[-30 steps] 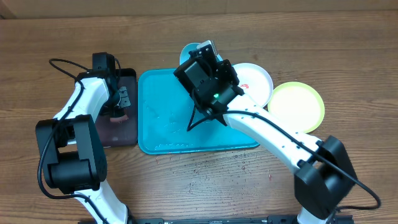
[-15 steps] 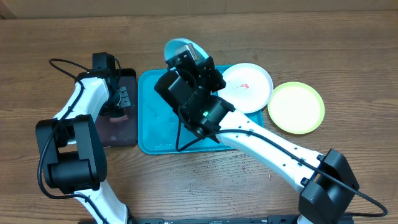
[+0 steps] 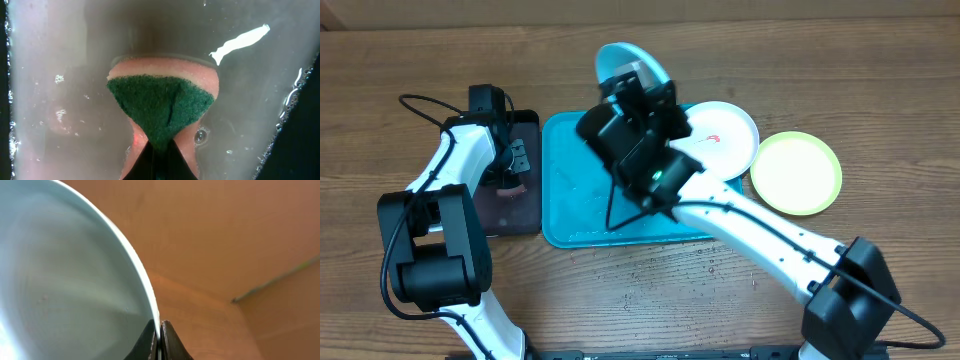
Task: Clean dirty plates on tray and stack at the side
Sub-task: 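Carry the white plate right and set it on the yellow plate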
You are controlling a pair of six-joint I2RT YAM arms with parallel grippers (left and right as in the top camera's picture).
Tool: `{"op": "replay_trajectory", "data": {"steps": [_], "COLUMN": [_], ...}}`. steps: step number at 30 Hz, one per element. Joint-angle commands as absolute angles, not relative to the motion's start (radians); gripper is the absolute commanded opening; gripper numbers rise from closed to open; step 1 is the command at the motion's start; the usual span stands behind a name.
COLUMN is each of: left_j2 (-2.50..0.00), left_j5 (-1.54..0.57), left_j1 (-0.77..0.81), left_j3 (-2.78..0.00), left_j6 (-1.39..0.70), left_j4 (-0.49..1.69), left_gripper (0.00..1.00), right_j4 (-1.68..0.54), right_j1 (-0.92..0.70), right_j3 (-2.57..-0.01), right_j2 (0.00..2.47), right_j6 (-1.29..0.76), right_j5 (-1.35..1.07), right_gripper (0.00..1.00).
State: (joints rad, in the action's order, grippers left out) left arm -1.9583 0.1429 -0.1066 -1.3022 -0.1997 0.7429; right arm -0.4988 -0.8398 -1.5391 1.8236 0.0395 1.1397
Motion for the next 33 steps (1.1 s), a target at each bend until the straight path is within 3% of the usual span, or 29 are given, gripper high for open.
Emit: {"op": "replay_trajectory", "data": {"steps": [1,7,16,22,33], "left_j2": [-1.976,-1.976,-1.976,-1.976,-1.976], "left_j5": [0.134,0.134,0.134,0.134,0.134], "left_j1": [-0.112,-0.112,-0.112,-0.112,-0.112], "left_j3": [-1.28,-1.28,-1.28,-1.28,-1.28], "left_j6": [-0.205,-0.205,-0.205,-0.205,-0.205], "left_j4": [0.749,0.749,0.748,0.748,0.755], "left_gripper": [0.04,0.04,0.04,0.04,0.04], "right_j4": [-0.582,-0.747,-0.875,-0.973,-1.027], "right_j1": [-0.701,-0.395,0.037,0.275,0.362], "right_j3": [-1.567,-1.567,-1.563,-1.541,-1.33], "right_j2": [1.777,1.736,1.727,1.728,1.728], "right_j6": [-0.175,-0.45,-0.581,-0.58,-0.55], "right_j5": [0.939,0.546,0.075,-0.056,-0.059], "right_gripper": [0.04,0.04,0.04,0.04,0.04]}}
